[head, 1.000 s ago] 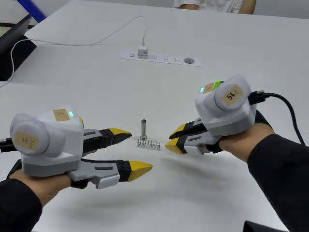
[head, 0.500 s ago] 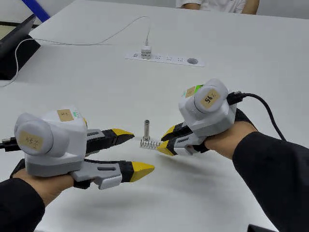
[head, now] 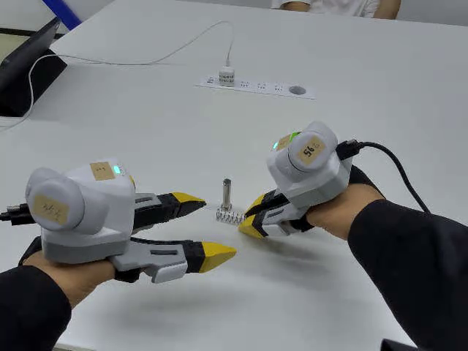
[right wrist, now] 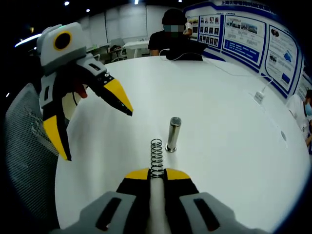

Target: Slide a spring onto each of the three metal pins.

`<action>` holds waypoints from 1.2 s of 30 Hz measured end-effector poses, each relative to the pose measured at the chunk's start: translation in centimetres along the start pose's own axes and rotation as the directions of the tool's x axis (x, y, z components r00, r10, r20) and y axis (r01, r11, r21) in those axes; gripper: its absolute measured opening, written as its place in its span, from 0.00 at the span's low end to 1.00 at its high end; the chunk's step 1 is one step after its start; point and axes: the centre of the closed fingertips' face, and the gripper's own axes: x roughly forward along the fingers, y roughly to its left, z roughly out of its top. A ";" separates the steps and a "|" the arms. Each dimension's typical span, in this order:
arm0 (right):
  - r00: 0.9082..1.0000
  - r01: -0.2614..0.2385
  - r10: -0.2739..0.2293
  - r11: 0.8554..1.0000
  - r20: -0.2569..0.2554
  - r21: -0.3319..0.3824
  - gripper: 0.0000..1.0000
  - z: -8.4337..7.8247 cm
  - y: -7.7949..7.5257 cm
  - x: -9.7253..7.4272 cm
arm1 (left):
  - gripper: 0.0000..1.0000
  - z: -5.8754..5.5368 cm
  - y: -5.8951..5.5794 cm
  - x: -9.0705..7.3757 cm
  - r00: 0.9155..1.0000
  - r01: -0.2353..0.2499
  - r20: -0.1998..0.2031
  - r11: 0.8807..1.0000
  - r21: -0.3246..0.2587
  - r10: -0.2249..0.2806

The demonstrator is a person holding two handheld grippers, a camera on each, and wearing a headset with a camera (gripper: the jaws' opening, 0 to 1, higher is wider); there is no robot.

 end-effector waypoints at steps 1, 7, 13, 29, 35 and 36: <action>1.000 0.002 -0.002 1.000 -0.003 -0.004 0.12 -0.1 0.0 -0.1 | 0.52 0.0 0.0 0.0 1.000 0.001 -0.002 1.000 0.001 -0.001; 1.000 -0.007 0.007 1.000 -0.012 -0.009 0.12 -0.3 0.7 -0.8 | 0.52 0.0 -0.2 0.1 1.000 0.008 -0.006 1.000 0.005 -0.008; 1.000 -0.014 0.014 0.999 -0.017 -0.039 0.12 -0.1 1.5 -2.1 | 0.51 -0.2 -0.5 0.3 1.000 0.020 -0.017 1.000 0.016 -0.020; 0.994 -0.103 0.096 0.984 -0.053 -0.147 0.12 0.5 4.9 -5.6 | 0.45 -0.1 -1.7 0.9 0.997 0.068 -0.036 0.995 0.072 -0.066; 0.989 -0.138 0.126 0.973 -0.076 -0.186 0.12 0.8 6.0 -6.2 | 0.39 -0.2 -2.2 1.0 0.995 0.092 -0.048 0.990 0.107 -0.087; 0.988 -0.144 0.131 0.971 -0.082 -0.191 0.12 0.8 6.1 -6.2 | 0.37 -0.2 -2.4 1.0 0.994 0.098 -0.050 0.989 0.112 -0.093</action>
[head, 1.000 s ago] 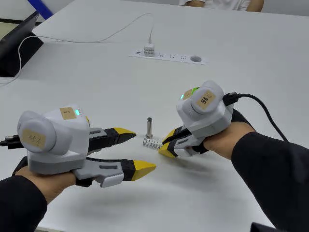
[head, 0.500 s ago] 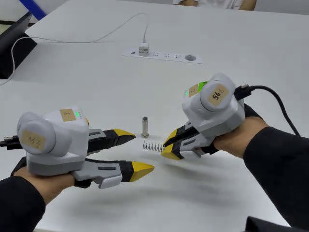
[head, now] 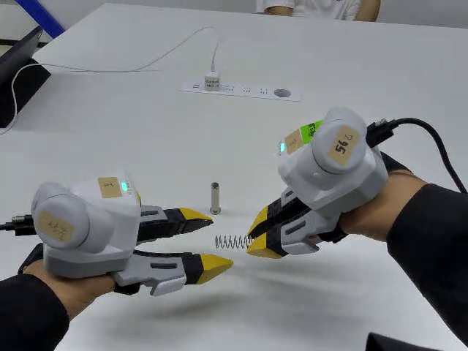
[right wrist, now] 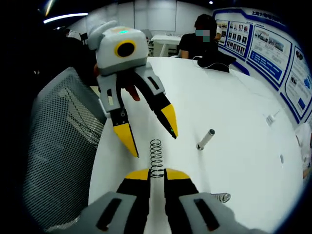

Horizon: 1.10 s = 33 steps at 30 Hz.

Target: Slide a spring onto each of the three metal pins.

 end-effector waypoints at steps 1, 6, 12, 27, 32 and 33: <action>1.000 -0.004 0.004 1.000 -0.005 -0.003 0.12 0.0 0.1 0.0 | 0.36 0.0 -0.1 0.0 1.000 0.004 0.000 1.000 0.004 -0.004; 1.000 -0.020 0.020 1.000 -0.022 -0.024 0.12 0.1 0.6 0.0 | 0.27 0.0 -0.6 0.2 1.000 0.028 -0.003 0.999 0.034 -0.028; 0.999 -0.030 0.029 0.999 -0.033 -0.035 0.12 0.2 1.0 -0.2 | 0.16 -0.1 -1.0 0.3 0.999 0.047 -0.012 0.997 0.068 -0.046; 1.000 -0.009 0.010 0.998 0.011 -0.062 0.12 2.4 0.9 -1.6 | 0.12 -0.2 -1.1 0.4 0.998 0.055 -0.018 0.995 0.082 -0.053; 0.999 -0.002 0.005 0.998 0.044 -0.070 0.12 3.7 0.9 -1.7 | 0.12 -0.1 -1.0 0.4 0.999 0.051 -0.018 0.995 0.081 -0.049; 0.999 -0.001 0.005 0.997 0.048 -0.073 0.12 3.8 1.0 -1.6 | 0.12 -0.1 -1.0 0.4 0.999 0.050 -0.017 0.996 0.080 -0.048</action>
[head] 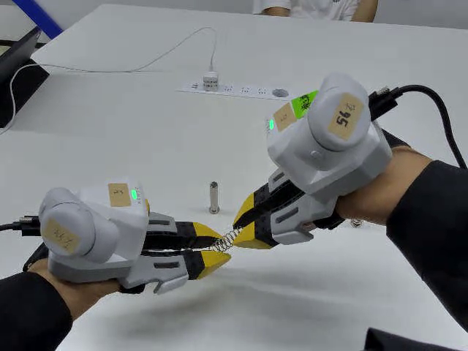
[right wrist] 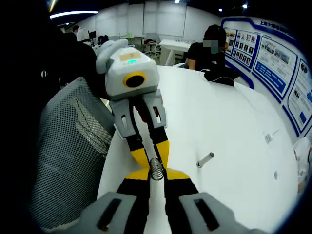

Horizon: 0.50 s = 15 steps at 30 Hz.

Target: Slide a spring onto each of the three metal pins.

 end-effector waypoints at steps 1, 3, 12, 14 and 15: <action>1.000 0.001 -0.001 1.000 0.006 -0.002 0.12 0.2 0.0 0.0 | 0.12 0.0 0.0 0.0 1.000 0.000 0.001 1.000 0.000 0.000; 1.000 0.003 -0.003 1.000 0.020 -0.007 0.12 0.7 0.0 0.1 | 0.12 0.0 0.0 0.0 1.000 -0.001 0.002 1.000 -0.001 0.001; 0.997 0.020 -0.019 1.000 0.072 -0.018 0.12 2.3 -0.1 0.4 | 0.11 0.5 0.1 -0.1 1.000 -0.002 0.023 1.000 -0.028 0.002; 0.997 0.021 -0.020 1.000 0.078 -0.015 0.12 2.5 -0.1 0.5 | 0.11 0.5 0.1 -0.1 1.000 -0.002 0.024 0.999 -0.034 0.003; 0.997 0.022 -0.021 1.000 0.080 -0.015 0.12 2.5 -0.1 0.5 | 0.11 0.5 0.1 -0.1 1.000 -0.002 0.025 0.999 -0.037 0.003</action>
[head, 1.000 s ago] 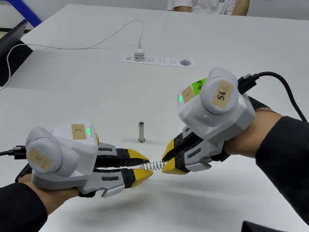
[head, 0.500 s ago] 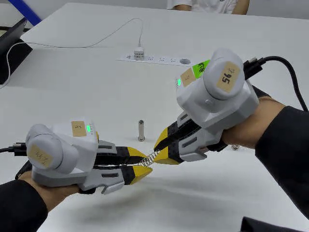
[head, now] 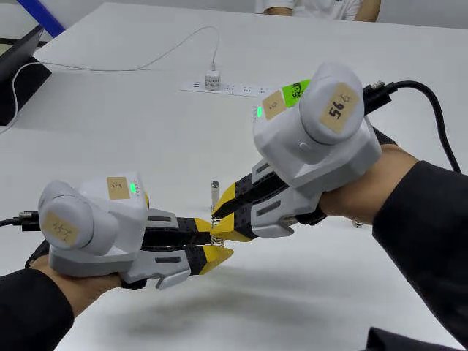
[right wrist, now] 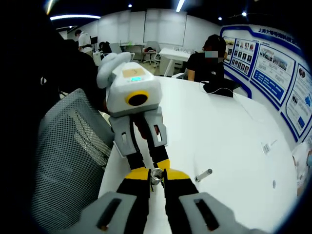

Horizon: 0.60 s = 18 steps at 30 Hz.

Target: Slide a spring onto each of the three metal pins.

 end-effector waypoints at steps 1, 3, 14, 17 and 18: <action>1.000 0.002 -0.002 1.000 0.002 0.001 0.12 0.0 0.0 0.0 | 0.11 0.0 0.0 0.0 1.000 0.000 0.001 1.000 -0.004 0.000; 1.000 0.002 -0.002 1.000 0.014 0.005 0.12 0.1 0.0 0.0 | 0.11 0.1 0.0 -0.1 1.000 0.001 0.012 1.000 -0.019 -0.001; 0.998 0.023 -0.026 0.998 0.049 0.058 0.15 0.0 -0.3 0.0 | 0.11 0.5 0.2 -0.2 0.999 -0.014 0.030 0.999 -0.033 0.015; 0.998 0.028 -0.031 0.998 0.053 0.055 0.13 0.0 -0.3 0.2 | 0.11 0.5 0.1 -0.2 0.999 -0.012 0.030 0.999 -0.032 0.013; 0.998 0.031 -0.034 0.998 0.054 0.053 0.12 0.0 -0.4 0.2 | 0.11 0.5 0.1 -0.2 0.999 -0.011 0.030 0.999 -0.032 0.012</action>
